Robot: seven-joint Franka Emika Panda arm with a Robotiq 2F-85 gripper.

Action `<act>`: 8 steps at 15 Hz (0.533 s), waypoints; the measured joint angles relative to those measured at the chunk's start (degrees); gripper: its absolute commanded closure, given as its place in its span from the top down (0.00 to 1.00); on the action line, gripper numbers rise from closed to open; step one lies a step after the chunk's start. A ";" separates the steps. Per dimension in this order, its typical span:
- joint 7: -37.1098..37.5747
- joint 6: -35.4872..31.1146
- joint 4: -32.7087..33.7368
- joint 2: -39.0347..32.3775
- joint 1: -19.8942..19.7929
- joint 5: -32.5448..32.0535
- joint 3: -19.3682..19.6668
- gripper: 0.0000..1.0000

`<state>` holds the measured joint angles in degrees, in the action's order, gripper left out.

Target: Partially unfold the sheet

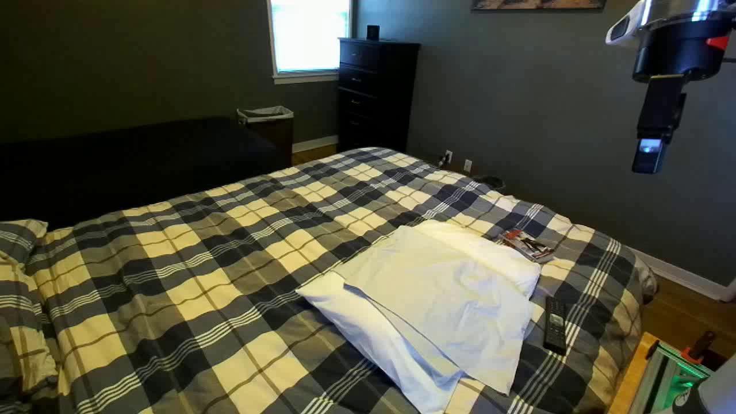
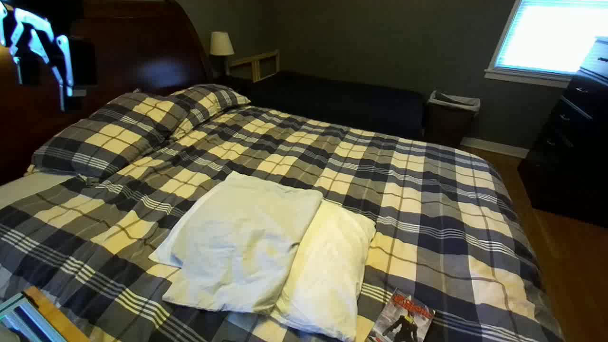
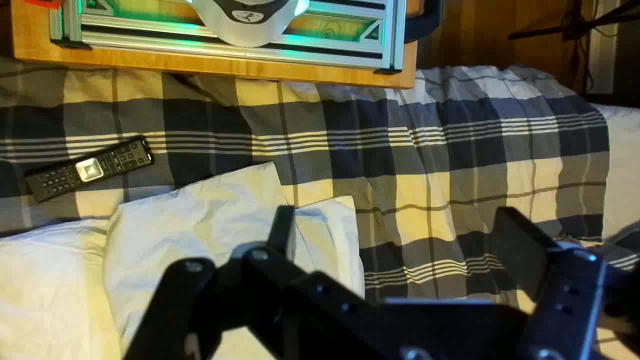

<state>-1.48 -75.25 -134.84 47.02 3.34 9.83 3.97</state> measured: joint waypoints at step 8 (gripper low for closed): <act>0.06 -4.99 -5.90 -1.85 -1.29 -3.83 -5.39 1.00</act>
<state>-1.42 -80.24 -140.74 45.17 2.05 6.00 -1.41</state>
